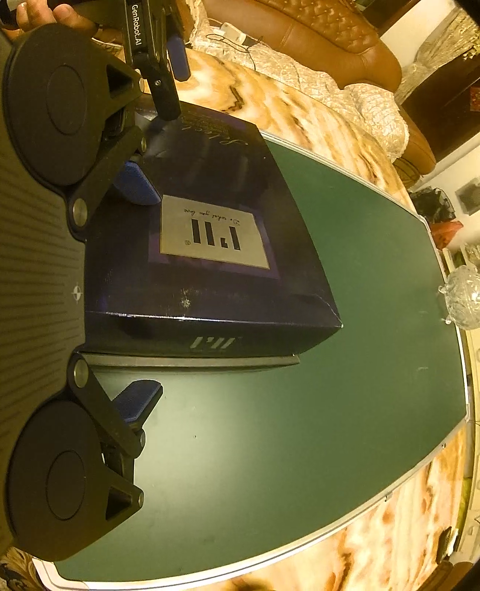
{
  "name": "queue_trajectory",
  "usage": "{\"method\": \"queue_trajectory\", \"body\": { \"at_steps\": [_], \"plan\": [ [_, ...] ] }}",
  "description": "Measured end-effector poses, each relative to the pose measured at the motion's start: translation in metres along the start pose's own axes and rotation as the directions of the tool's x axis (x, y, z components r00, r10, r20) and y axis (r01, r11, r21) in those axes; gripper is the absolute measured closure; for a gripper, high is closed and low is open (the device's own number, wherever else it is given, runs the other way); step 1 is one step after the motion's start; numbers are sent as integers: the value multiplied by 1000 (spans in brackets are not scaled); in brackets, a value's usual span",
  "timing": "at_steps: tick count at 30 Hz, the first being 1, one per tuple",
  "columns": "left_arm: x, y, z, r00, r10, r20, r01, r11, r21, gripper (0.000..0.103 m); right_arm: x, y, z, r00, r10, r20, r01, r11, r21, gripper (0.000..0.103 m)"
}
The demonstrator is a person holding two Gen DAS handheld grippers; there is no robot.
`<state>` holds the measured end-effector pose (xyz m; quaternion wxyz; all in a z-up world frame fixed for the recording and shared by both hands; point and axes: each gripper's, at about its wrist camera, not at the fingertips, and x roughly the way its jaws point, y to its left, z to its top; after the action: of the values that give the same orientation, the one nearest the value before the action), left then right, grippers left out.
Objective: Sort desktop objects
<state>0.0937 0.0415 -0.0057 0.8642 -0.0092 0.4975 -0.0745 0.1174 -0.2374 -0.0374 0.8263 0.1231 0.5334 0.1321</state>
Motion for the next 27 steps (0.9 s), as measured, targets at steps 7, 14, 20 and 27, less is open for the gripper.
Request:
{"method": "queue_trajectory", "body": {
  "at_steps": [7,14,20,27],
  "plan": [
    [12,10,-2,999,-9,-40,7,999,-36,0,0,5,-3,1000,12,-2,-12,1000,-15,0],
    [17,3,-9,998,-49,-40,48,998,-29,0,-5,27,-20,998,-61,27,64,989,-131,0],
    [17,1,-9,998,-56,-33,55,998,-26,0,-3,41,-23,997,-67,36,73,980,-186,0],
    [17,-5,-10,998,-67,-15,66,998,-24,0,-5,40,-22,996,-72,45,79,979,-189,0]
  ]
}}
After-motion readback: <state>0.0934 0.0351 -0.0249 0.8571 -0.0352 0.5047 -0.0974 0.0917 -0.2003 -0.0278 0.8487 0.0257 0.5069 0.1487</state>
